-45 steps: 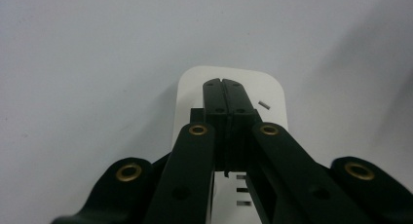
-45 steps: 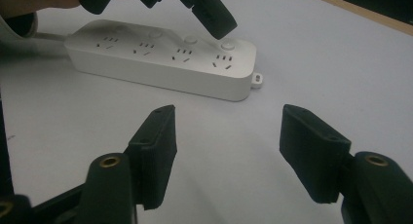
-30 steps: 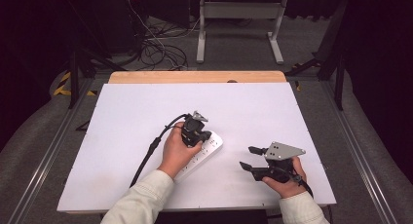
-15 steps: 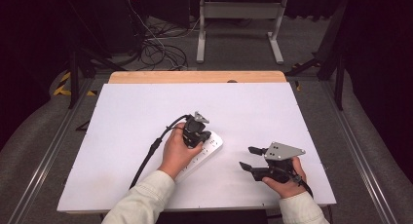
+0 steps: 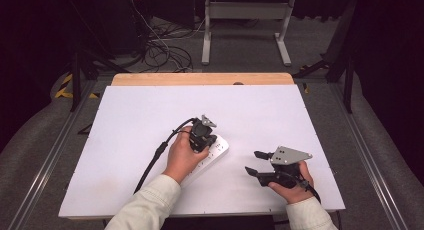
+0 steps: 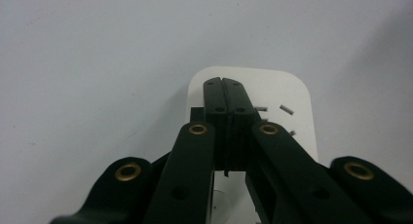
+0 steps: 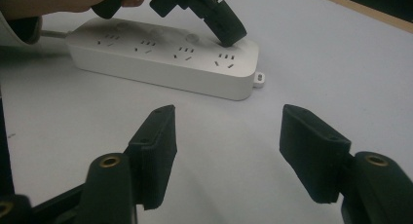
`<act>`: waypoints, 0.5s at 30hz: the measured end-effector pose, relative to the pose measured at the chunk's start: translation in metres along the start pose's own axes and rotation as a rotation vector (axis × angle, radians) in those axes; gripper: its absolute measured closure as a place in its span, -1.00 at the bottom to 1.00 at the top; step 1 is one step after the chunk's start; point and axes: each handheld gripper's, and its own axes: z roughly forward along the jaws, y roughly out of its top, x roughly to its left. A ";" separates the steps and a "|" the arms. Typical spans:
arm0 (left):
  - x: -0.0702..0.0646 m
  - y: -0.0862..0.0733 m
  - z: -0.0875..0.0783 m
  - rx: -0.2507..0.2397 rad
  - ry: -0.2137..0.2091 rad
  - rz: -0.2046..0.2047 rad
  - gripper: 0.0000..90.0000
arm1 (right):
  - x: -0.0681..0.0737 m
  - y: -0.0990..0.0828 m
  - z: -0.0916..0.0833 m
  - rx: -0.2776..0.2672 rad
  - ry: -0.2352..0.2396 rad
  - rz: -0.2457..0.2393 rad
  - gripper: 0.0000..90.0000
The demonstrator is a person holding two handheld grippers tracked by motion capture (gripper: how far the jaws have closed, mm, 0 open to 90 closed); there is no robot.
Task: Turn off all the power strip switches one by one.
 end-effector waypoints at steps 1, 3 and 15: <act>0.001 0.000 0.000 -0.003 0.000 0.004 1.00 | 0.000 0.000 0.000 0.000 0.000 0.000 -0.13; 0.000 0.000 0.000 -0.003 -0.002 0.000 1.00 | 0.000 0.000 0.000 -0.001 0.000 0.000 -0.13; -0.001 0.004 -0.029 -0.083 -0.032 -0.023 1.00 | -0.002 0.000 -0.002 -0.008 -0.005 0.007 -0.13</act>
